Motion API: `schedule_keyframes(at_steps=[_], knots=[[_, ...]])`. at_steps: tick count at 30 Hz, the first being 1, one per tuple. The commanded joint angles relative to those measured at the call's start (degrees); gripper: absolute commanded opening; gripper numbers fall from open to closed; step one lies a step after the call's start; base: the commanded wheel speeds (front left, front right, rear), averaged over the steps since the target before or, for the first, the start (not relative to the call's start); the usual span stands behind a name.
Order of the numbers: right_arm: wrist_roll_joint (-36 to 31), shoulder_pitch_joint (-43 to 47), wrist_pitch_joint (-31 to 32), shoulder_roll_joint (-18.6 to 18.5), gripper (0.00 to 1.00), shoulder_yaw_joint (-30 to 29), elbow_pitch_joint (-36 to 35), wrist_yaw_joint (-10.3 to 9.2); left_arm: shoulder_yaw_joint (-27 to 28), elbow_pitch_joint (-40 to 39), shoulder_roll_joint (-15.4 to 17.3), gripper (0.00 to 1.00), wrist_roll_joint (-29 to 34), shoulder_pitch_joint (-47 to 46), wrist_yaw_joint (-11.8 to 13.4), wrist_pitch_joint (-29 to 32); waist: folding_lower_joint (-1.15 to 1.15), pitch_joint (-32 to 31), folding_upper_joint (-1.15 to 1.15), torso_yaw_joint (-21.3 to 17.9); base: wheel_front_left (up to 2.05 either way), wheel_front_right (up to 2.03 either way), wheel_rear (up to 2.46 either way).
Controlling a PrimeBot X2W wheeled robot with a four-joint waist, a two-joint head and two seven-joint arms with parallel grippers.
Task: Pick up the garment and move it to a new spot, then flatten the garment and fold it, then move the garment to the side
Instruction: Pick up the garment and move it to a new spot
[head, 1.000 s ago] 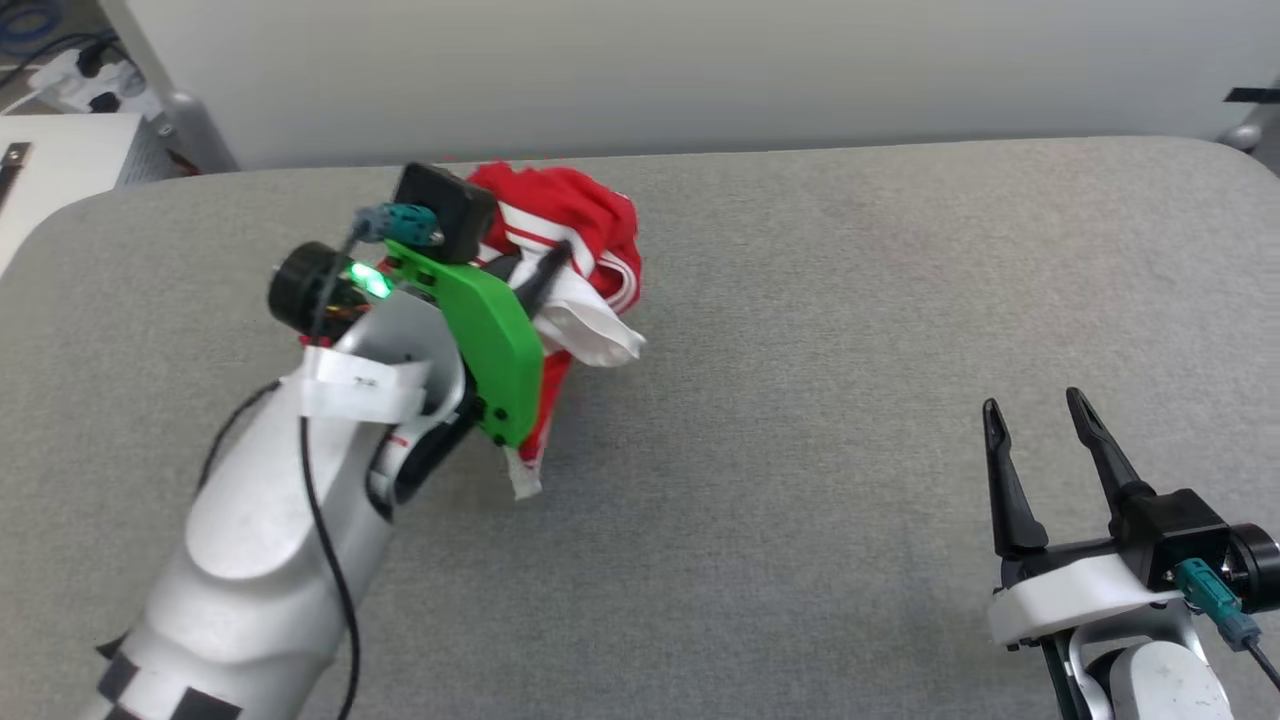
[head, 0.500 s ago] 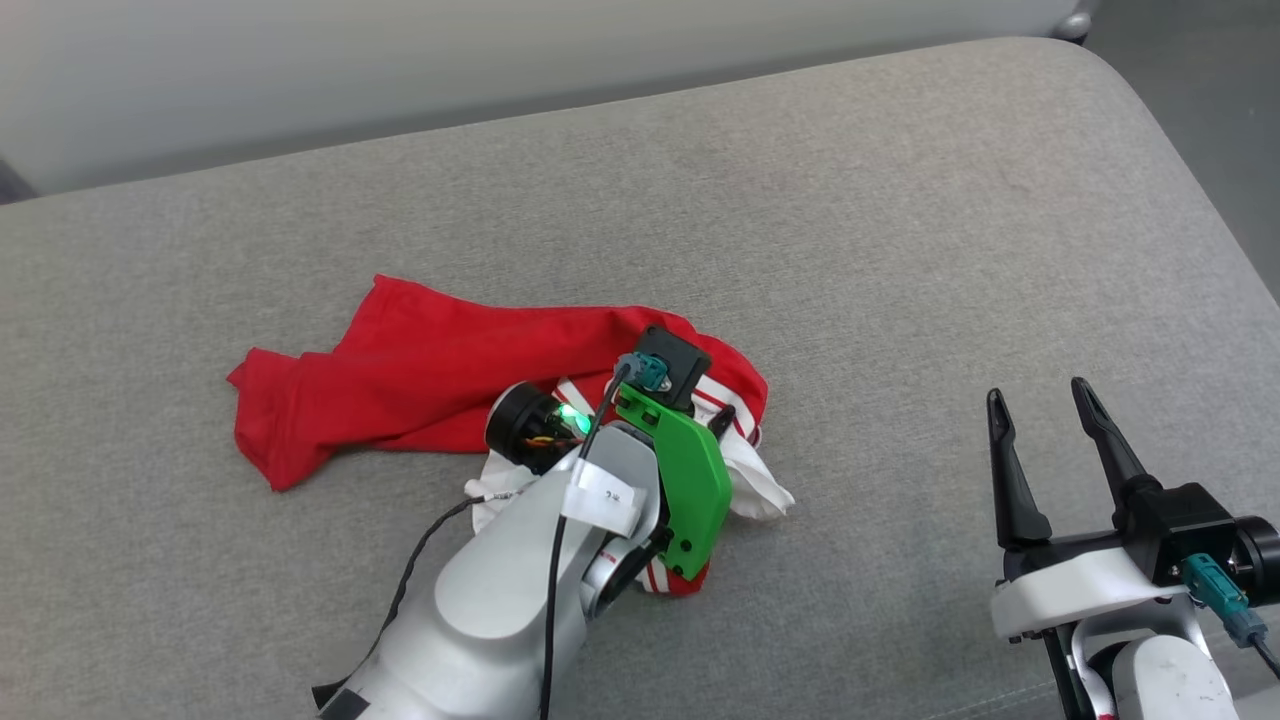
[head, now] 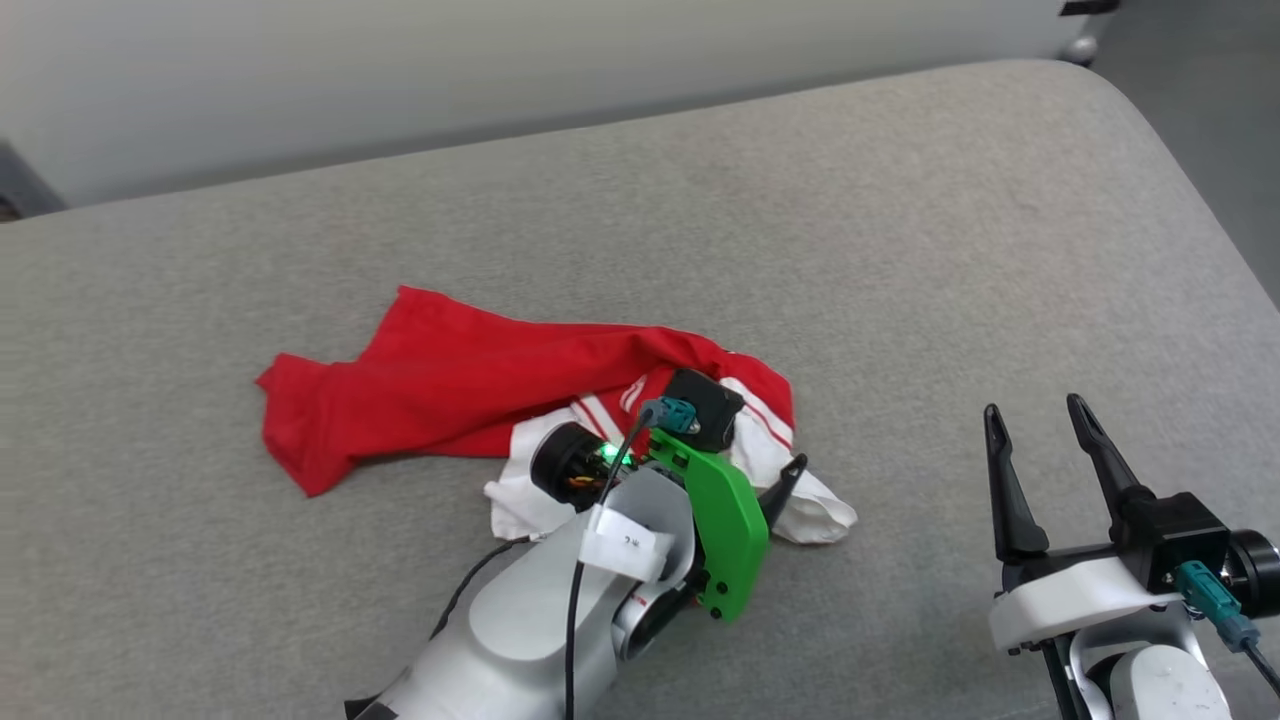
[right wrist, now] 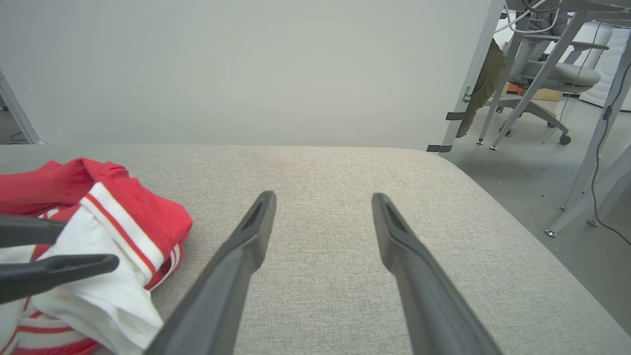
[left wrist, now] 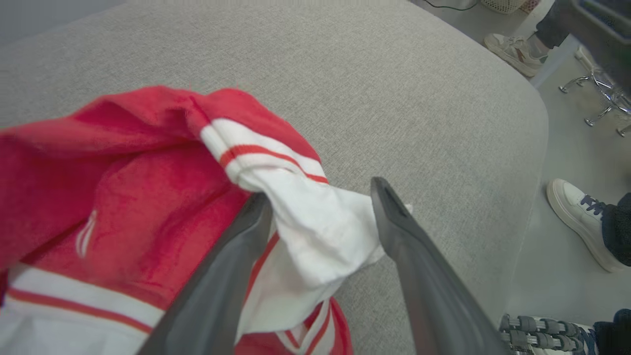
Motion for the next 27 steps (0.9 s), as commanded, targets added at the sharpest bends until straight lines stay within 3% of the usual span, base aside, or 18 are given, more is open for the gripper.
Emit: schedule_keyframes(at_steps=[1, 10, 14, 19, 23, 27], knots=[[0.21, 0.71, -0.29, -0.11, 1.00, -0.22, 0.11, -0.05, -0.58, -0.43, -0.07, 1.00, -0.96, 0.50, 0.39, -0.55, 0.00, -4.12, 0.00, 5.06, 0.00, 0.00, 0.00], [0.23, 3.30, 0.43, -0.48, 1.00, -1.53, -0.31, -0.05, -0.40, -3.97, 0.43, 1.00, -2.76, 0.35, 3.59, -3.64, 0.00, -8.11, 0.00, 12.18, 0.00, 0.00, 0.00], [0.60, 4.27, 0.46, -0.72, 1.00, -1.83, -0.58, -0.05, 3.23, -6.57, 3.81, 1.00, -3.27, 2.14, 6.13, -8.34, 0.00, -9.18, 0.00, 13.96, 0.00, 0.00, 0.00], [1.40, 5.63, 0.62, -0.80, 1.00, -1.86, -0.87, -0.05, 9.24, -12.24, 10.75, 1.00, -3.31, 7.90, 8.31, -18.36, 0.00, -10.00, 0.00, 14.61, 0.00, 0.00, 0.00], [2.16, 7.06, 0.46, -0.79, 1.00, -2.09, -1.24, -0.05, 13.78, -17.27, 15.06, 1.00, -2.55, 14.19, 10.25, -20.35, 0.00, -10.11, 0.00, 15.41, 0.00, 0.00, 0.00], [2.86, 8.07, 0.29, -1.02, 1.00, -2.57, -1.97, -0.05, 18.95, -22.97, 16.18, 1.00, 0.05, 20.59, 11.70, -20.60, 0.00, -10.07, 0.00, 16.16, 0.00, 0.00, 0.00]])
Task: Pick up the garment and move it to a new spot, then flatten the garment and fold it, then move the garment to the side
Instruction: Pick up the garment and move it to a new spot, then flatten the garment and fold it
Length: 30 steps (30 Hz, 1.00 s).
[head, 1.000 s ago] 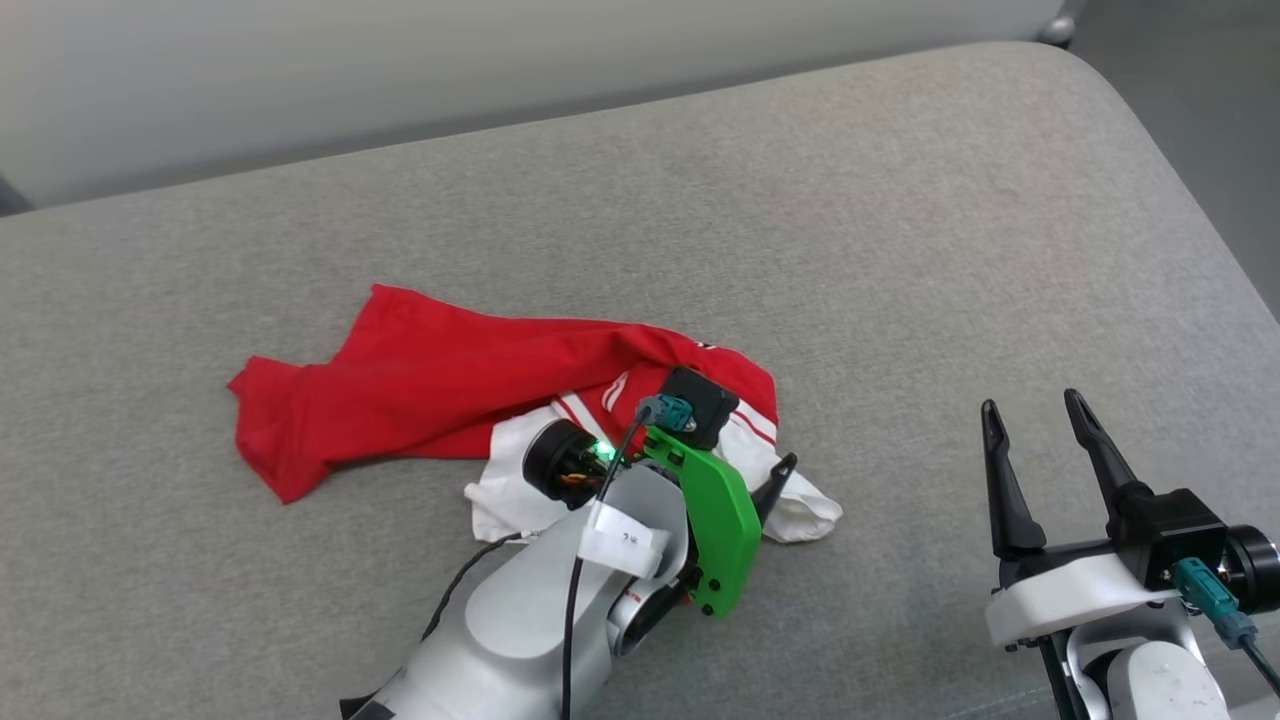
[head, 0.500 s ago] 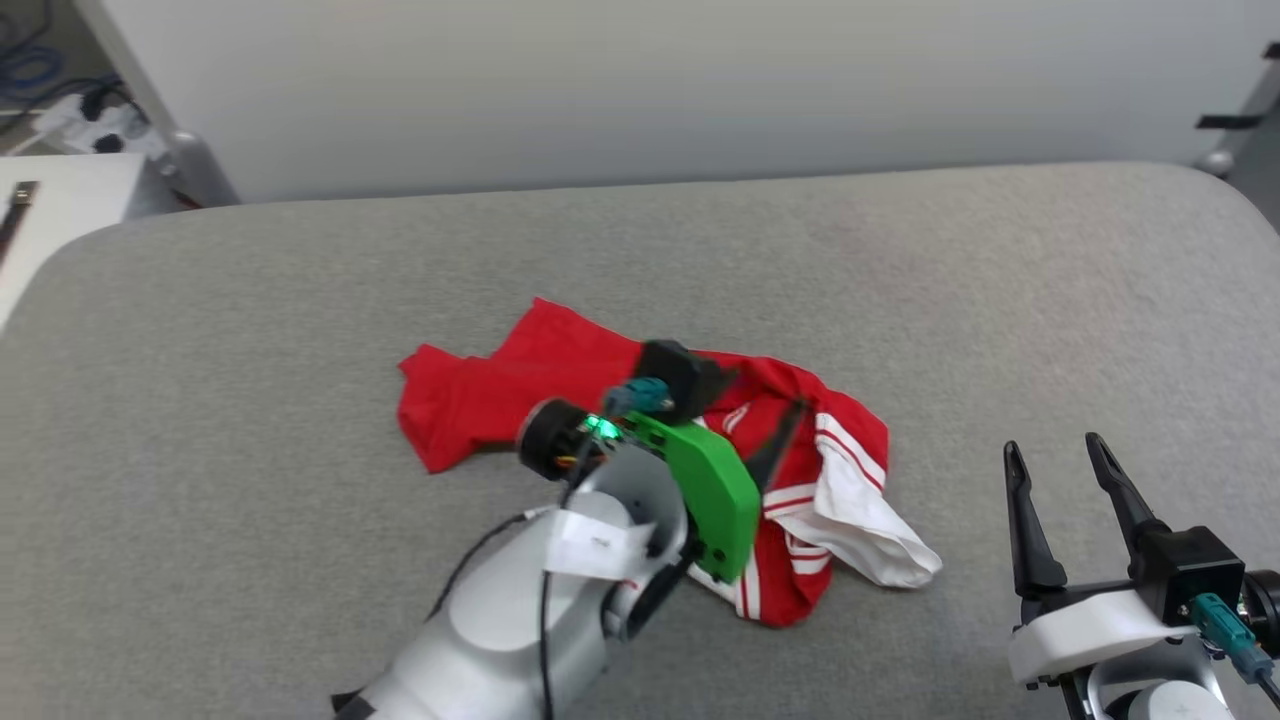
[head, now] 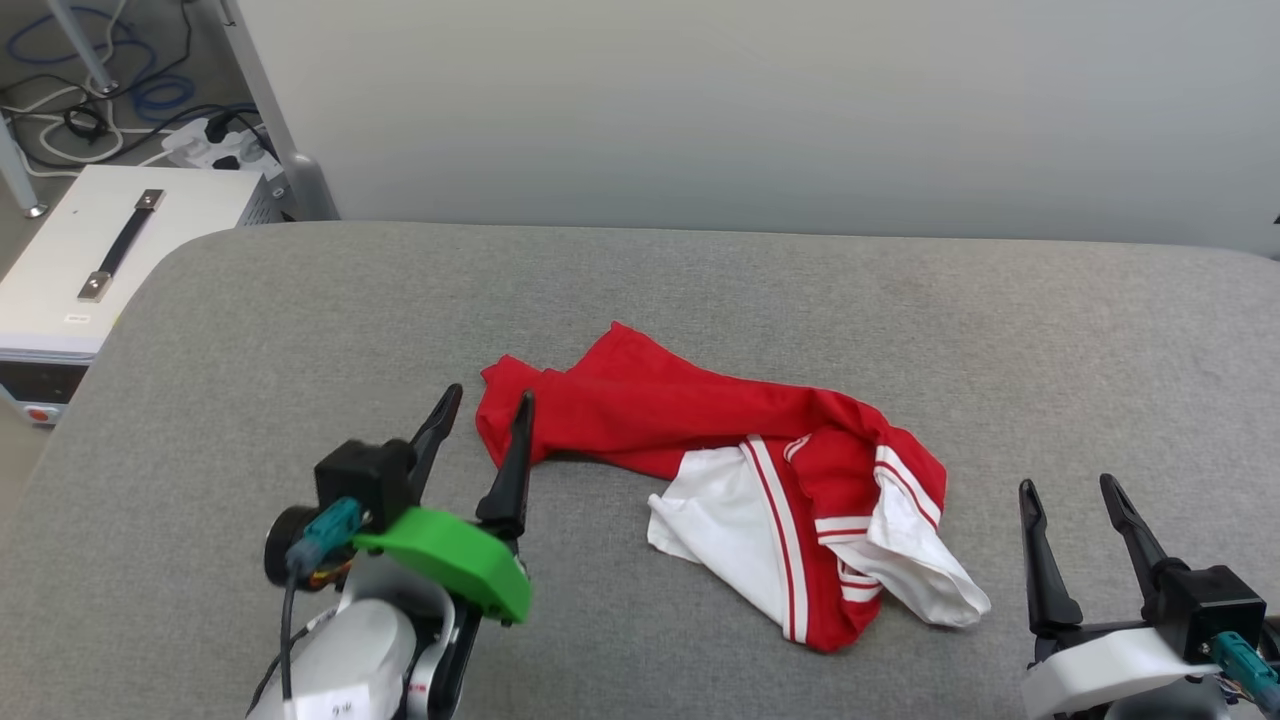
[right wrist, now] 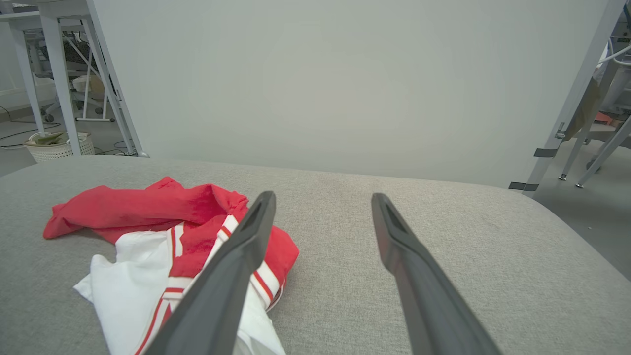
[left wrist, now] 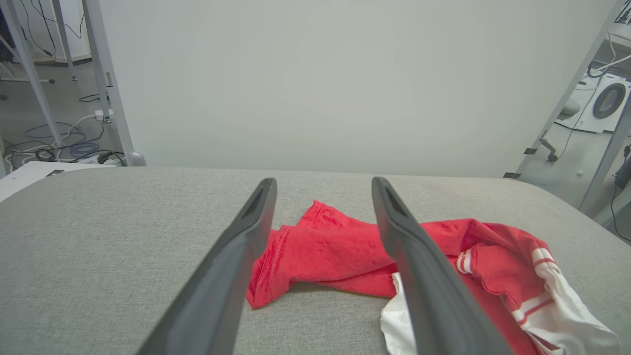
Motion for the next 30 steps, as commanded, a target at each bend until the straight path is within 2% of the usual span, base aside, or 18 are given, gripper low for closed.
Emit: schedule_keyframes(at_steps=[1, 11, 20, 25, 30], knots=[[0.45, 0.88, -0.43, -0.25, 1.00, -0.22, -0.54, -0.05, 1.27, -1.66, -0.22, 1.00, 1.63, 2.39, 0.33, -0.30, 0.00, -0.15, 0.00, 0.45, 0.00, 0.00, 0.00], [0.79, 1.71, -0.75, -0.25, 1.00, 0.13, -0.37, -0.05, 9.24, -5.32, -6.19, 1.00, 7.25, 12.42, -1.70, -0.33, 0.00, -0.10, 0.00, 0.85, 0.00, 0.00, 0.00], [0.58, 1.31, -0.79, -0.38, 1.00, 0.83, -0.77, -0.05, 10.93, -3.03, -8.48, 1.00, 8.72, 12.58, -4.49, -0.02, 0.00, 1.41, 0.00, -0.48, 0.00, 0.00, 0.00], [0.28, 0.60, -0.32, -0.93, 1.00, 0.91, -1.53, -0.05, 8.59, -2.44, -7.70, 1.00, 7.73, 8.21, -6.09, 8.74, 0.00, 3.93, 0.00, -1.36, 0.00, 0.00, 0.00], [-0.03, -0.41, 0.17, -1.28, 1.00, 1.45, -2.32, -0.05, 6.05, -2.84, -7.97, 1.00, 6.22, 3.75, -4.39, 23.12, 0.00, 6.72, 0.00, -2.76, 0.00, 0.00, 0.00]])
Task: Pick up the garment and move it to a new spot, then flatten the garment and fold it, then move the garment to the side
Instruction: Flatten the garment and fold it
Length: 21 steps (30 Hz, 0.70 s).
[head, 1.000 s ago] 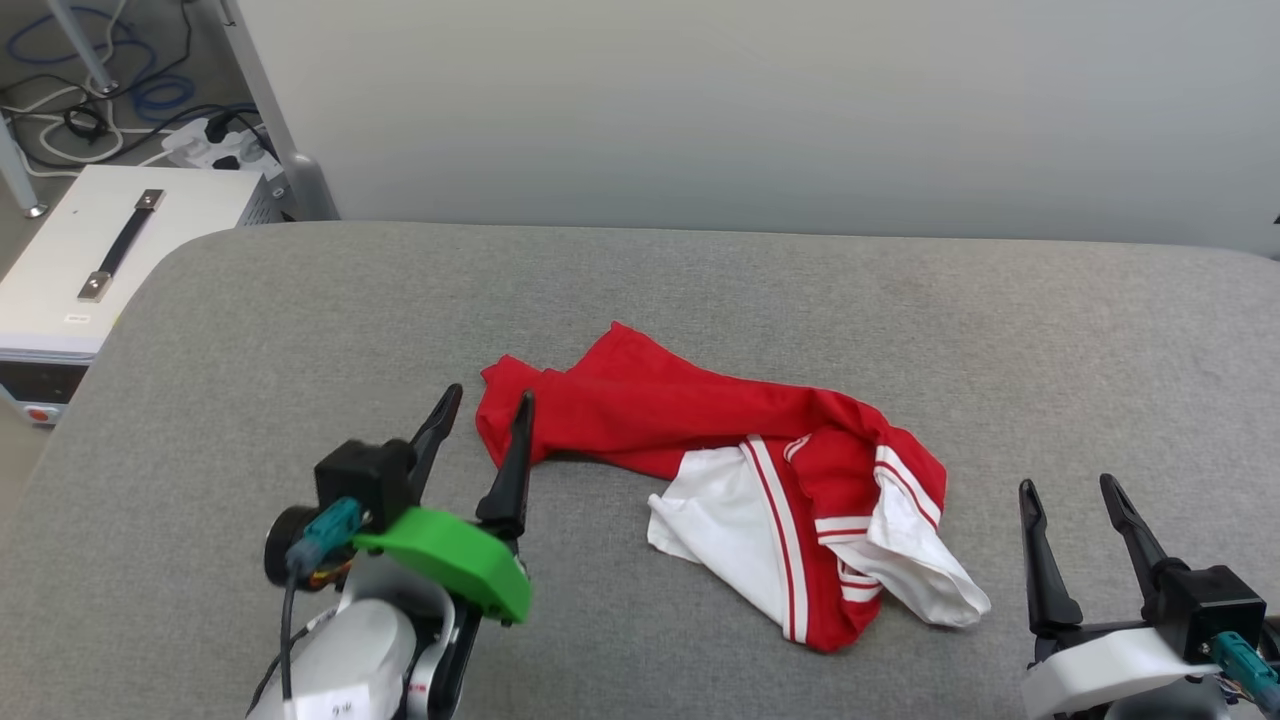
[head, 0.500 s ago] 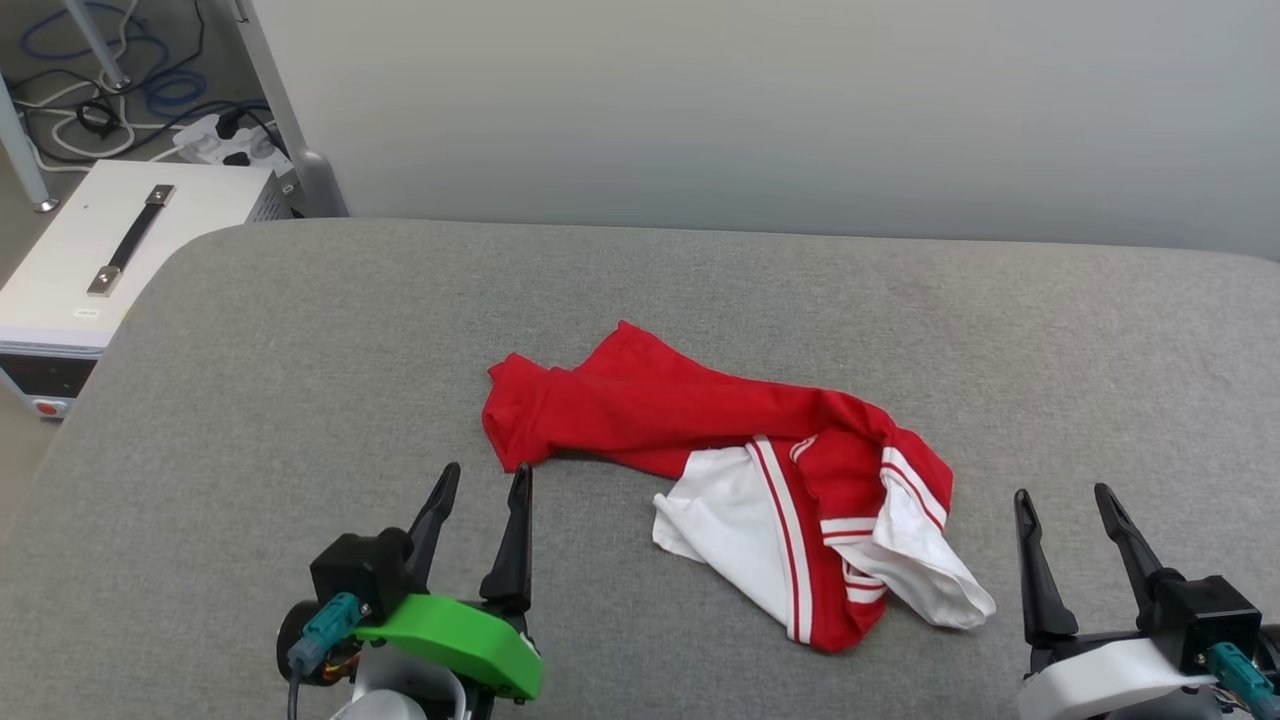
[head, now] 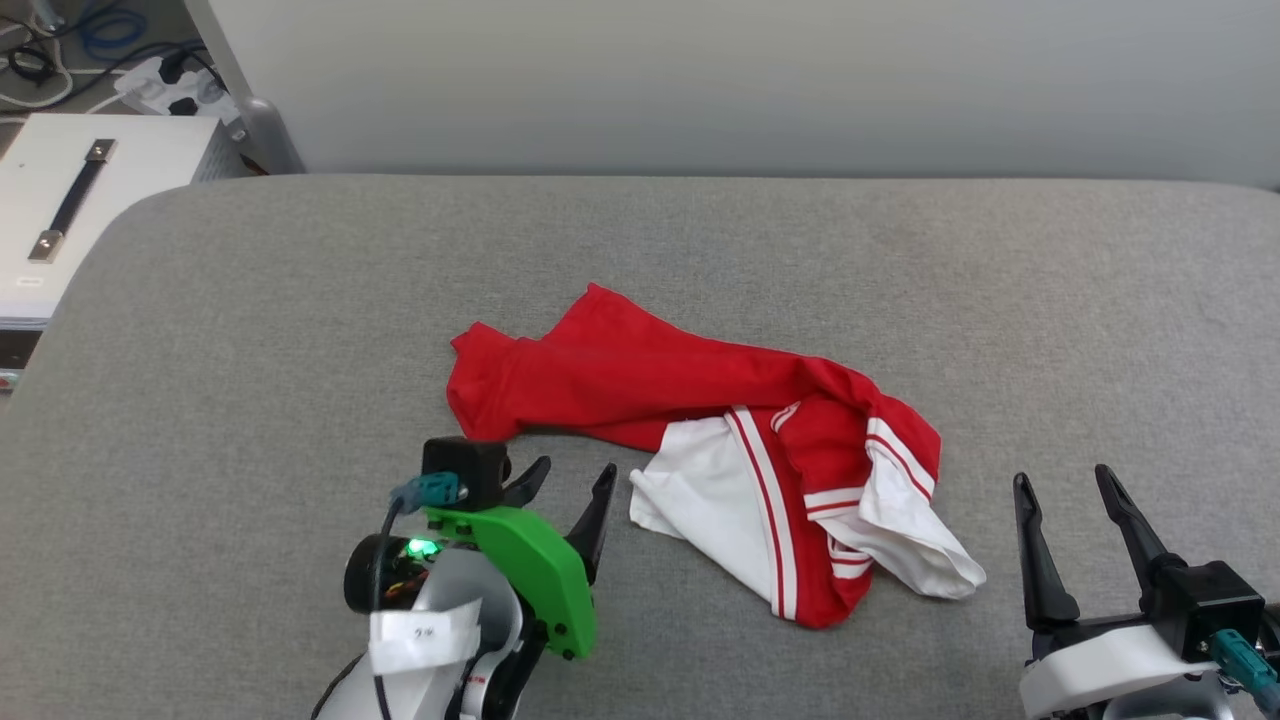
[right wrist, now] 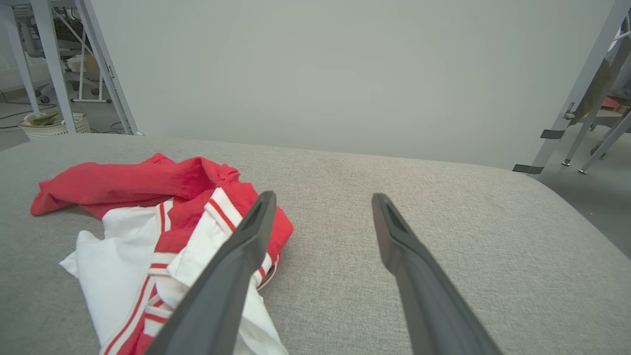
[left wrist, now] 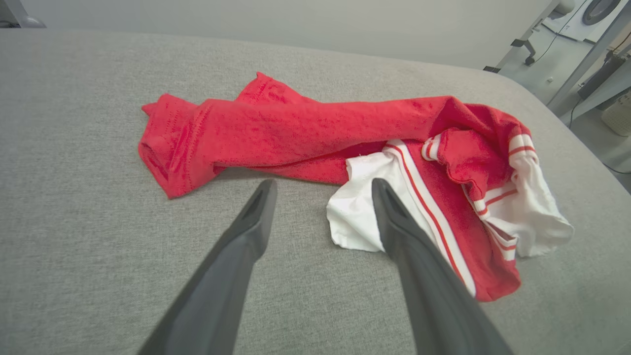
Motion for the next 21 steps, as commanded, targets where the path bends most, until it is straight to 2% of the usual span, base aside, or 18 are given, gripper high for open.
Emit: schedule_keyframes(at_steps=[1, 2, 3, 7, 12, 21], knots=[[-0.25, -1.18, 0.22, -0.21, 1.00, 0.21, -0.40, -0.05, -0.61, -0.48, -0.18, 1.00, -0.64, -1.52, 1.27, 3.83, 0.00, 2.41, 0.00, -1.63, 0.00, 0.00, 0.00], [-0.29, -1.42, 0.27, -0.24, 1.00, 0.38, -0.47, -0.05, -1.07, -0.74, -0.30, 1.00, -0.81, -2.10, 1.92, 6.43, 0.00, 2.96, 0.00, -1.99, 0.00, 0.00, 0.00], [-0.49, -2.03, 0.45, -0.26, 1.00, 0.85, -0.70, -0.05, -2.38, -1.37, -0.67, 1.00, -1.04, -4.16, 3.88, 13.58, 0.00, 4.82, 0.00, -3.24, 0.00, 0.00, 0.00], [-0.45, -3.43, 0.34, -0.57, 1.00, 1.64, -0.54, -0.05, -4.07, -0.09, 0.03, 1.00, 0.87, -7.45, 5.58, 19.25, 0.00, 7.11, 0.00, -5.08, 0.00, 0.00, 0.00], [-0.60, -4.68, 0.14, -0.19, 1.00, 2.35, -0.76, -0.05, -5.16, 3.03, 0.49, 1.00, 1.82, -10.72, 6.10, 23.28, 0.00, 9.56, 0.00, -7.25, 0.00, 0.00, 0.00], [-0.86, -5.57, -0.33, 0.47, 1.00, 2.59, -0.48, -0.05, -6.43, 10.98, 1.37, 1.00, 4.27, -12.88, 7.49, 24.19, 0.00, 11.80, 0.00, -8.85, 0.00, 0.00, 0.00]])
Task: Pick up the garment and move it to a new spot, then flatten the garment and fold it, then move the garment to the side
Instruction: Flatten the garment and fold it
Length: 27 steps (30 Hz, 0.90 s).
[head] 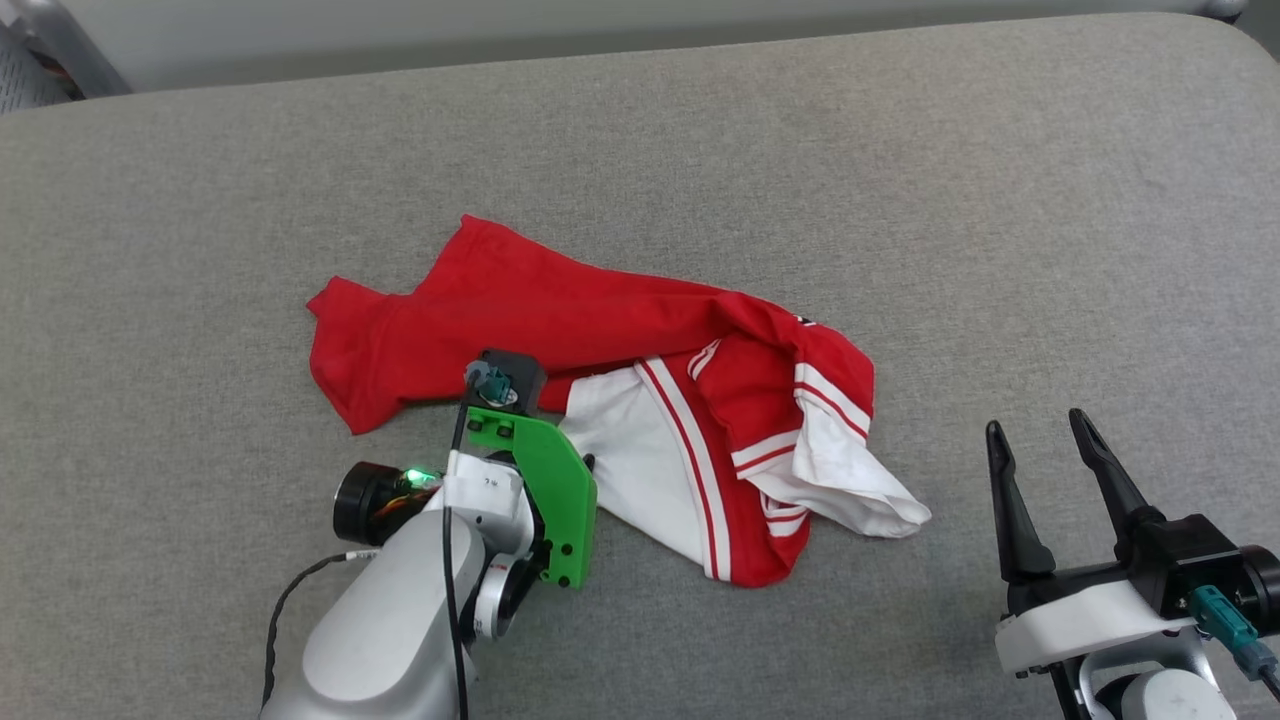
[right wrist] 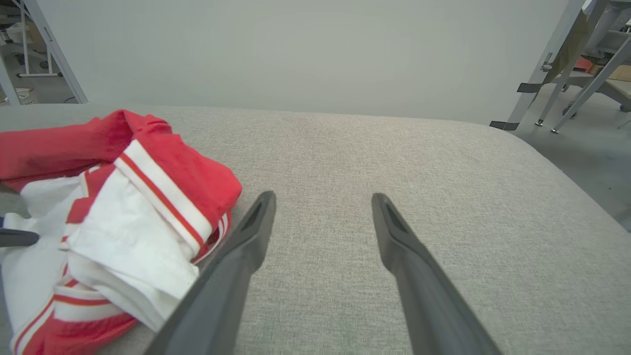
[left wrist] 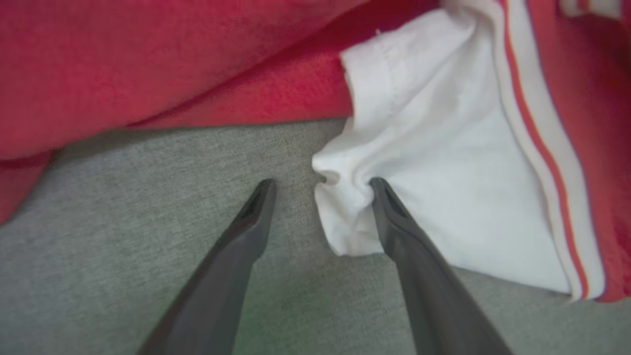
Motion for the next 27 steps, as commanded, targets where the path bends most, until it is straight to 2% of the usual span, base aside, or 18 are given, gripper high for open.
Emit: schedule_keyframes(at_steps=[1, 2, 3, 4, 12, 21, 27], knots=[[-0.31, -1.08, -0.35, 0.19, 1.00, 0.00, 0.07, -0.05, -0.53, 2.23, 0.07, 1.00, -0.38, 0.47, -0.26, 1.20, 0.00, 0.85, 0.00, -0.60, 0.00, 0.00, 0.00], [-0.39, -1.14, -0.39, 0.24, 1.00, -0.01, 0.14, -0.05, -0.72, 2.83, -0.09, 1.00, -0.77, 0.70, -0.63, 1.62, 0.00, 0.83, 0.00, -0.54, 0.00, 0.00, 0.00], [-0.51, -1.16, -0.42, 0.30, 1.00, 0.00, 0.21, -0.05, -0.86, 3.31, -0.26, 0.28, -1.15, 0.91, -1.02, 1.71, 0.00, 0.74, 0.00, -0.37, 0.00, 0.00, 0.00], [-0.55, -1.17, -0.45, 0.32, 1.00, -0.07, 0.34, -0.05, -0.95, 3.61, -0.41, 0.00, -1.38, 1.08, -1.29, 1.57, 0.00, 0.55, 0.00, -0.13, 0.00, 0.00, 0.00], [-0.68, -0.54, -0.51, -0.05, 1.00, -0.16, 1.49, -0.05, -0.54, 3.38, -1.18, 0.00, -2.87, 3.48, -2.22, -2.60, 0.00, -3.24, 0.00, 2.91, 0.00, 0.00, 0.00], [-0.63, 2.12, 0.11, 0.05, 1.00, -1.10, 3.23, -0.05, 3.83, -5.65, 1.92, 0.00, -4.17, 7.74, 0.15, -8.49, 0.00, -9.28, 0.00, 7.49, 0.00, 0.00, 0.00], [-0.55, 2.72, 0.50, 0.18, 1.00, -1.20, 3.46, -0.05, 8.72, -13.52, 4.55, 0.00, -6.20, 12.08, 2.82, -11.27, 0.00, -10.11, 0.00, 9.43, 0.00, 0.00, 0.00]])
